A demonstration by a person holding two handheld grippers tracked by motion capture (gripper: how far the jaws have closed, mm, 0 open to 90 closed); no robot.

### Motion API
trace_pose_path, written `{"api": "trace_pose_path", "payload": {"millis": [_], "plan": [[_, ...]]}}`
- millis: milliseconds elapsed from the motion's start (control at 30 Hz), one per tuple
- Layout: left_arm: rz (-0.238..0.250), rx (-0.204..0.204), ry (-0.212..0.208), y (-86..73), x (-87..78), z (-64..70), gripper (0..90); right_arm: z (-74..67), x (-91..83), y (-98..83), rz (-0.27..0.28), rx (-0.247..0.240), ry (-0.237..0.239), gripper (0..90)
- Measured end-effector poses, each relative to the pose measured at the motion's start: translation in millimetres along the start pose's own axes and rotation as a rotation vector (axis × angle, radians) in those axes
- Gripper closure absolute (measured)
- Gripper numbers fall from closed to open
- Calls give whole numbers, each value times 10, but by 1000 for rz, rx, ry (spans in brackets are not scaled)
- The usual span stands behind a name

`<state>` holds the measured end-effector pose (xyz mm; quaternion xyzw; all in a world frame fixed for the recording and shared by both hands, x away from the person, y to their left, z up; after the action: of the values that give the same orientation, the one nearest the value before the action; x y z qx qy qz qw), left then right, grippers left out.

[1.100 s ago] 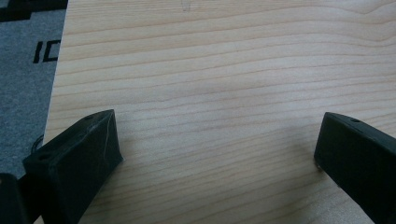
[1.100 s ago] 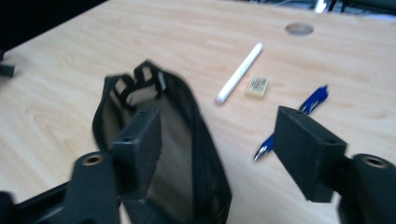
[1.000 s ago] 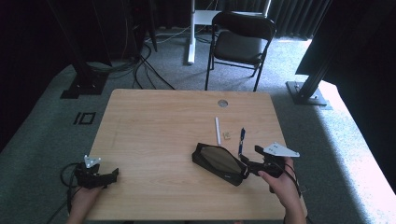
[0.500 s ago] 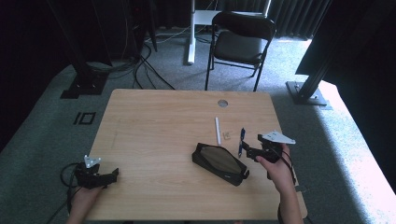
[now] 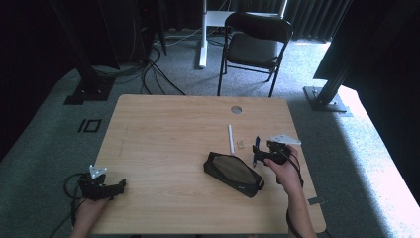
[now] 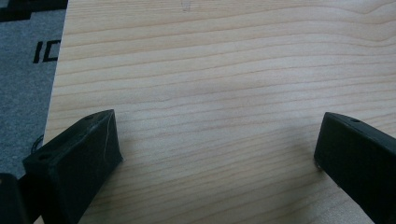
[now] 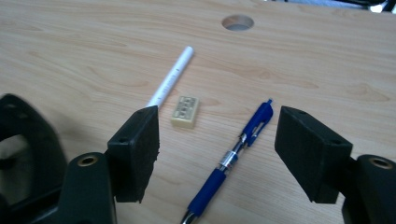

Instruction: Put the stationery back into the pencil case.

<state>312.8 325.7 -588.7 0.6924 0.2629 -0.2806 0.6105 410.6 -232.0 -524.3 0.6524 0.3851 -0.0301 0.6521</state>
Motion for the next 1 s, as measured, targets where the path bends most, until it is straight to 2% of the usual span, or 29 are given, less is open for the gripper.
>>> {"api": "trace_pose_path", "payload": {"millis": [133, 233, 367, 500, 600, 867, 900, 1000], "plan": [[0, 0, 0, 0, 0, 0, 6, 51, 119, -36, -24, 6, -33, 339], [0, 0, 0, 0, 0, 0, 6, 72, 216, -56, -44, 14, -39, 355], [1, -1, 0, 0, 0, 1, 6, 88, 327, -98, -74, -7, -62, 352], [0, 0, 0, 0, 0, 0, 6, 126, 403, -145, -89, 13, -80, 361], [1, -1, 0, 0, 0, 1, 6, 152, 438, -172, -84, 44, -89, 407], [1, 0, 0, 0, 0, 1, 6, 164, 483, -240, -105, 61, -113, 509], [1, 0, 0, 0, 0, 0, 6, 163, 496, -267, -119, 70, -115, 547], [0, 0, 0, 0, 0, 0, 6, 150, 517, -302, -144, 56, -122, 568]]}}
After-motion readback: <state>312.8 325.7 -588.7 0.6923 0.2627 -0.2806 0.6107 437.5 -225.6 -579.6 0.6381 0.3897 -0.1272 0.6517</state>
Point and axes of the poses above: each handheld gripper's, and its own axes: x roughly forward along the jaws, y roughly out of its top, z roughly to its right, the point moved 5 cm from there along x, roughly forward along the jaws, and after that the axes turned 7 degrees about y, right-handed, at the moved point
